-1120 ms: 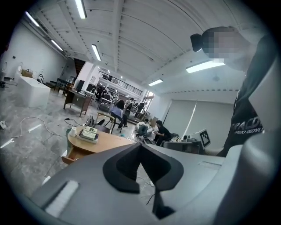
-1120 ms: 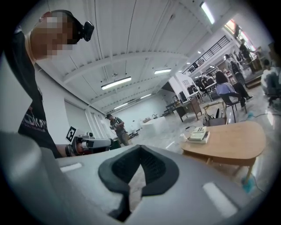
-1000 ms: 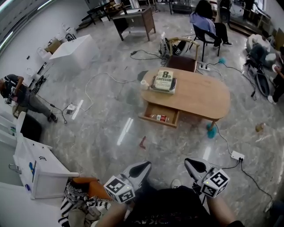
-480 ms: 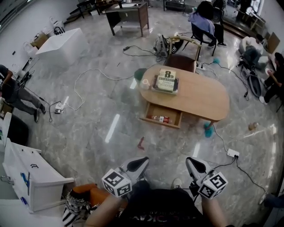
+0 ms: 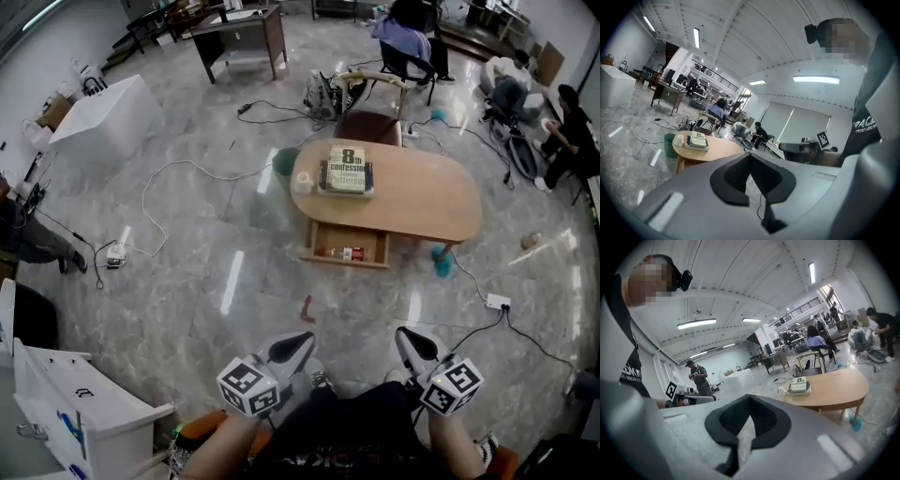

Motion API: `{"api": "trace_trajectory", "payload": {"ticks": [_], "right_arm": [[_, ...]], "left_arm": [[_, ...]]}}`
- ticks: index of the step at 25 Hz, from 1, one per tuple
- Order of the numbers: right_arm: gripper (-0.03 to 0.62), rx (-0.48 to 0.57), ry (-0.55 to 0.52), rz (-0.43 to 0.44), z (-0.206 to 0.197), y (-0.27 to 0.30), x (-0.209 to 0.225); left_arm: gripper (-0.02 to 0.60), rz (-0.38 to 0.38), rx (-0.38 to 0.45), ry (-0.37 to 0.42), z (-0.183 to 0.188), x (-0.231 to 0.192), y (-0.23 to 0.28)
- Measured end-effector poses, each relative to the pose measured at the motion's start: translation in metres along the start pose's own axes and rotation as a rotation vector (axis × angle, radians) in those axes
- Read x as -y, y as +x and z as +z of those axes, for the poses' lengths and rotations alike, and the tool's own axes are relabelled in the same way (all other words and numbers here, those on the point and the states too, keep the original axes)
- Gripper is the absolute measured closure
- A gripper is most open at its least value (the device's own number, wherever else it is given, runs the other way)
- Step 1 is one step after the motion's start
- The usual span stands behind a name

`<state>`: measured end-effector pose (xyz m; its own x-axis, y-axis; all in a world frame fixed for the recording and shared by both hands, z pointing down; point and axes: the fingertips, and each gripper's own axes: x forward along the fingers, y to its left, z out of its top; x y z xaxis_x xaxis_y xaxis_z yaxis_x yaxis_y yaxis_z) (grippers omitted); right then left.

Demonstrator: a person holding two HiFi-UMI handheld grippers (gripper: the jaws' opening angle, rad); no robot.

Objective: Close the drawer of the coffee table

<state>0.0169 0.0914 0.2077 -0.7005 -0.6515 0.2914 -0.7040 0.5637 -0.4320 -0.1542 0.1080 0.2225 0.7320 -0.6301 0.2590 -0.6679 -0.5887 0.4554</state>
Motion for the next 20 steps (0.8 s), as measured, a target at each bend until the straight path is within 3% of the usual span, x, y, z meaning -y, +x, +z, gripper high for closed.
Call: {"api": "trace_trajectory", "payload": {"ticks": [9, 14, 20], "right_arm": [[0.594, -0.004, 0.015, -0.069, -0.014, 0.013, -0.013], [0.594, -0.017, 0.013, -0.089, -0.016, 0.026, 0.011], [0.594, -0.041, -0.013, -0.083, -0.011, 0.054, 0.048]], "left_arm": [[0.583, -0.014, -0.024, -0.002, -0.001, -0.033, -0.019], [0.583, 0.007, -0.037, -0.008, -0.005, -0.051, -0.001], [0.583, 0.065, -0.030, 0.040, 0.004, -0.075, 0.030]]}}
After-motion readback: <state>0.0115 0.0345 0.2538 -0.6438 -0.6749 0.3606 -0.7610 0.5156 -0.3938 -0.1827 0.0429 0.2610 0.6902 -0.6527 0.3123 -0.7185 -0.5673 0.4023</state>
